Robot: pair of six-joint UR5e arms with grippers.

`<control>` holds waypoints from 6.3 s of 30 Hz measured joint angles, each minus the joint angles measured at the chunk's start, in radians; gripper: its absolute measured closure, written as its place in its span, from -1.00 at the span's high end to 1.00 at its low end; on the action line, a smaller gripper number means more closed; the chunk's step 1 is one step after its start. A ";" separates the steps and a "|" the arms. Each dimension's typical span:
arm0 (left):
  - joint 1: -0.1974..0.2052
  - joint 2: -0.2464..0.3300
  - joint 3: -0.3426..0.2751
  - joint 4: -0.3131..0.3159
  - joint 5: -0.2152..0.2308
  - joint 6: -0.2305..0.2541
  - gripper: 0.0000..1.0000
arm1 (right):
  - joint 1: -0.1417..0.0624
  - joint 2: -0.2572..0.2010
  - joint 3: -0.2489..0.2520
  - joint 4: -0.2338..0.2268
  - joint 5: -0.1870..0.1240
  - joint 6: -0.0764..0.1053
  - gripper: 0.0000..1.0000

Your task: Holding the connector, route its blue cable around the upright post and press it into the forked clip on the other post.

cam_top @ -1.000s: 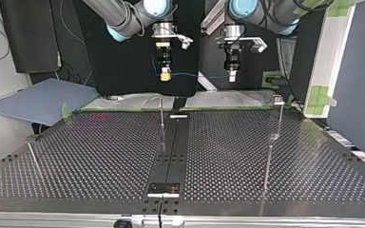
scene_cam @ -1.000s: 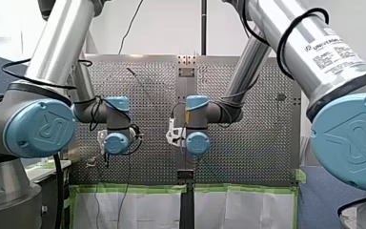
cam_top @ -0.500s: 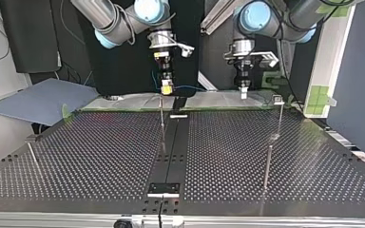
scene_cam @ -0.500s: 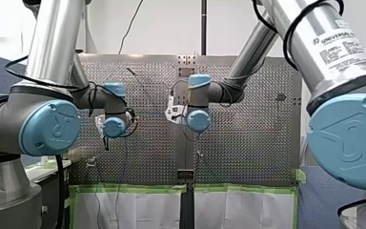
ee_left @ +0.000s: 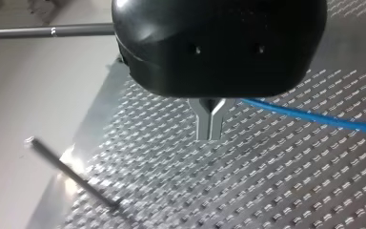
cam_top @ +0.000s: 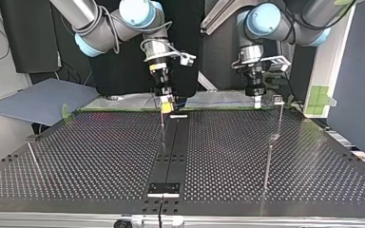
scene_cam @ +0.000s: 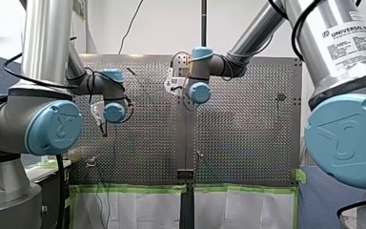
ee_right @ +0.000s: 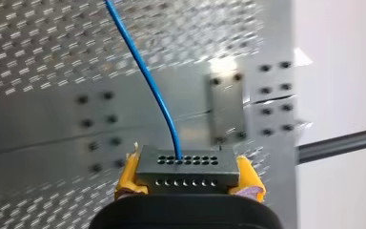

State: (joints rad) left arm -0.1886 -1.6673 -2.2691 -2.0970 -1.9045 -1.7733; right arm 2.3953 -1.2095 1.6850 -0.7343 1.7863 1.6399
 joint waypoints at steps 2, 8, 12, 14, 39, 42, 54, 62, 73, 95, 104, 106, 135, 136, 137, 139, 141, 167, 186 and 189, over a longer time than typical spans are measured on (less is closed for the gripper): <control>0.006 0.013 0.013 -0.014 -0.013 0.003 -1.00 | -0.003 -0.017 -0.017 0.012 -0.017 0.000 -1.00; 0.028 0.064 0.063 -0.064 -0.062 0.008 -1.00 | -0.008 -0.066 -0.066 0.031 -0.066 -0.001 -1.00; 0.044 0.094 0.094 -0.094 -0.080 -0.004 -1.00 | -0.010 -0.086 -0.097 0.056 -0.096 -0.010 -1.00; 0.052 0.111 0.110 -0.111 -0.084 -0.009 -1.00 | -0.010 -0.090 -0.112 0.071 -0.112 -0.015 -1.00; 0.142 0.240 0.322 -0.323 0.001 -0.089 -1.00 | -0.039 -0.065 -0.255 0.117 -0.299 0.013 -1.00; 0.153 0.222 0.344 -0.344 0.016 -0.093 -1.00 | -0.047 -0.044 -0.270 0.127 -0.299 0.011 -1.00; 0.207 0.122 0.446 -0.433 0.099 -0.142 -1.00 | -0.069 0.031 -0.354 0.158 -0.304 0.011 -1.00; 0.243 0.060 0.505 -0.436 0.145 -0.155 -1.00 | -0.075 0.082 -0.384 0.160 -0.313 0.012 -1.00; 0.273 0.028 0.516 -0.430 0.190 -0.169 -1.00 | -0.090 0.115 -0.409 0.160 -0.330 0.015 -1.00; 0.264 -0.118 0.517 -0.409 0.275 -0.175 -1.00 | -0.152 0.163 -0.411 0.161 -0.345 0.010 -1.00; 0.259 -0.163 0.517 -0.397 0.298 -0.198 -1.00 | -0.175 0.174 -0.398 0.171 -0.346 0.007 -1.00; 0.256 -0.173 0.517 -0.396 0.303 -0.201 -1.00 | -0.177 0.175 -0.393 0.174 -0.346 0.006 -1.00; 0.219 -0.186 0.516 -0.401 0.310 -0.196 0.96 | -0.176 0.190 -0.310 0.135 -0.345 -0.003 -1.00; 0.219 -0.186 0.516 -0.402 0.305 -0.198 0.96 | -0.177 0.193 -0.305 0.130 -0.345 -0.002 -1.00; 0.219 -0.186 0.516 -0.403 0.302 -0.199 0.96 | -0.178 0.200 -0.299 0.126 -0.345 -0.003 -1.00; 0.219 -0.186 0.516 -0.404 0.300 -0.202 0.96 | -0.178 0.211 -0.293 0.125 -0.345 -0.004 -1.00; 0.219 -0.186 0.516 -0.405 0.300 -0.204 0.96 | -0.179 0.227 -0.289 0.133 -0.345 -0.006 -1.00; 0.212 -0.186 0.519 -0.419 0.313 -0.242 0.96 | -0.231 0.258 -0.099 0.008 -0.280 0.014 -1.00; 0.211 -0.186 0.519 -0.419 0.302 -0.242 0.96 | -0.266 0.259 0.072 -0.162 -0.161 0.029 -1.00; 0.211 -0.186 0.519 -0.419 0.301 -0.242 0.96 | -0.276 0.259 0.098 -0.189 -0.150 0.040 -1.00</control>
State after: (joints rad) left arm 0.0223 -1.8535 -1.7499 -2.5159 -1.6033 -2.0156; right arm 2.1196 -0.9506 1.7831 -0.9233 1.6365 1.6804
